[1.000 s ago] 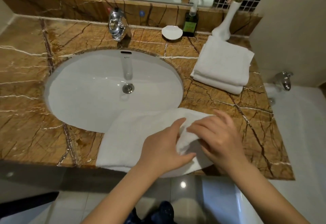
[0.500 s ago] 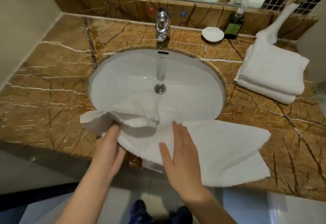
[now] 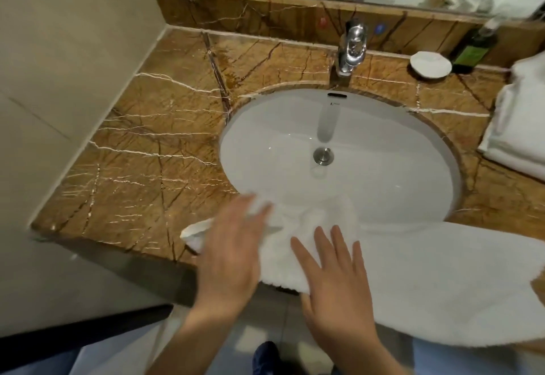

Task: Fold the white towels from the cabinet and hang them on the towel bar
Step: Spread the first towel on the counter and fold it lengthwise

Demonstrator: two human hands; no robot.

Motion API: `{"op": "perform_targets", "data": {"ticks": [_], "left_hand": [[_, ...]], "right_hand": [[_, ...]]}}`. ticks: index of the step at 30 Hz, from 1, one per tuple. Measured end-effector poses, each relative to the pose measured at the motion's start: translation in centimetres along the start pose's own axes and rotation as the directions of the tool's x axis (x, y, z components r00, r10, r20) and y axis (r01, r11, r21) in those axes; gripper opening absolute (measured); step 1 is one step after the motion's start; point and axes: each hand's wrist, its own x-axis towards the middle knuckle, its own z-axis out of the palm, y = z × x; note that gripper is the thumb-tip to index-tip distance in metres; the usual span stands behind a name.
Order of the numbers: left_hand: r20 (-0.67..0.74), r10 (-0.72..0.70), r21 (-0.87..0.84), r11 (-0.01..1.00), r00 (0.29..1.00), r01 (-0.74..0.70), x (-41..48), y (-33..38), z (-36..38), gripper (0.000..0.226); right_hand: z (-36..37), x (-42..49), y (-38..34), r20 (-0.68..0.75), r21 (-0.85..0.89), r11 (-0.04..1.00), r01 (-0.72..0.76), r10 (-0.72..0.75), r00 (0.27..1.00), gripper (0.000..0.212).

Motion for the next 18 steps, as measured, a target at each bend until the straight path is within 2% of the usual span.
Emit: {"op": "perform_targets", "data": {"ticks": [1,2,3,4,6,7,9,11,13,18], "left_hand": [[0.170,0.136,-0.046,0.990,0.976,-0.130,0.3,0.4,0.5,0.053],[0.363,0.172,-0.093,0.985,0.916,-0.148,0.6,0.8,1.0,0.052],[0.512,0.143,-0.123,0.988,0.847,-0.092,0.7,0.8,1.7,0.053],[0.590,0.097,-0.108,0.993,0.802,-0.041,0.6,0.3,2.3,0.054],[0.586,0.091,-0.014,0.995,0.805,-0.103,0.2,-1.1,3.1,0.050],[0.588,0.099,0.054,0.985,0.803,-0.161,0.0,-1.7,3.1,0.051],[0.604,0.077,0.129,0.973,0.793,-0.192,-0.4,-2.8,3.0,0.054],[0.582,0.053,0.161,0.971,0.811,-0.178,-0.8,-3.8,3.1,0.055],[0.574,0.022,0.182,0.971,0.819,-0.154,-1.0,-4.5,2.9,0.055],[0.560,-0.047,0.248,0.962,0.827,-0.113,-1.2,-6.6,1.7,0.056]], "right_hand": [[-0.2,0.1,-0.5,0.031,0.024,0.999,0.035,-0.036,0.999,0.071],[-0.1,0.3,-0.8,0.071,0.079,0.995,0.056,-0.061,0.996,0.068],[0.1,0.4,-0.7,0.050,0.157,0.985,0.071,-0.080,0.996,0.067],[0.4,0.3,-0.5,0.011,0.245,0.967,0.071,-0.076,0.997,0.069],[0.9,-0.2,0.9,-0.155,0.424,0.905,0.038,0.031,0.987,0.062],[1.1,-0.5,1.9,-0.235,0.468,0.884,-0.015,0.141,0.962,0.059],[1.5,-1.1,4.1,-0.170,0.424,0.872,-0.243,0.340,0.925,0.063],[2.1,-1.5,5.7,-0.054,0.202,0.894,-0.401,0.419,0.907,0.067],[2.7,-1.8,6.4,-0.025,0.105,0.897,-0.429,0.434,0.901,0.068],[2.7,-2.5,7.2,0.007,0.088,0.867,-0.491,0.492,0.870,0.065]]}}
